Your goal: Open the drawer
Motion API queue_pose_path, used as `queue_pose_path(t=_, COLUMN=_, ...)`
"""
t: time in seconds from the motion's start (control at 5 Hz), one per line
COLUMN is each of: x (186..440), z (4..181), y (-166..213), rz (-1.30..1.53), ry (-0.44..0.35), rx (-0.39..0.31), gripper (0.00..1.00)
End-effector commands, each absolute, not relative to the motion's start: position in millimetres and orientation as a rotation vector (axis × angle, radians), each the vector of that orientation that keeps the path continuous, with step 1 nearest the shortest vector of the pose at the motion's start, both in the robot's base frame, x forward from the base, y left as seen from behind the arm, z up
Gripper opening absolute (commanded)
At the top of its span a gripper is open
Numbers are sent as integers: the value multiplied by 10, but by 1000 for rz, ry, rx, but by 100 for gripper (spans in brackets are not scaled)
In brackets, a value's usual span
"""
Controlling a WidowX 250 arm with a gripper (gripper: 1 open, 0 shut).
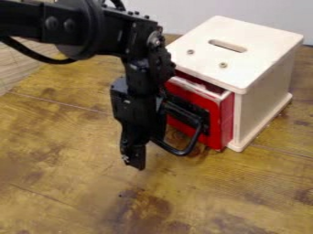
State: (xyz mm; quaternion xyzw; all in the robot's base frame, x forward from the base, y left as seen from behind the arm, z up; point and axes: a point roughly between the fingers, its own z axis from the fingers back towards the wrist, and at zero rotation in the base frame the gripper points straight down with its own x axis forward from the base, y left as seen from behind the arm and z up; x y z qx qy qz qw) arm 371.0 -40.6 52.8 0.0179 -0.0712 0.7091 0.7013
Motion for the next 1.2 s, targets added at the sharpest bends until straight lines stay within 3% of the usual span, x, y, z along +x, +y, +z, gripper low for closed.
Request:
queue_pose_path(t=0.0, x=3780, z=734, y=-499, rz=1572, ry=-194, rx=-17, gripper=100)
queue_pose_path(t=0.2, x=3770, z=728, y=-513, rz=1575, ry=-190, rx=-17, gripper=0)
queue_pose_path(t=1.0, x=3696, z=690, y=-571, rz=1583, ry=-170, rx=-7, gripper=0)
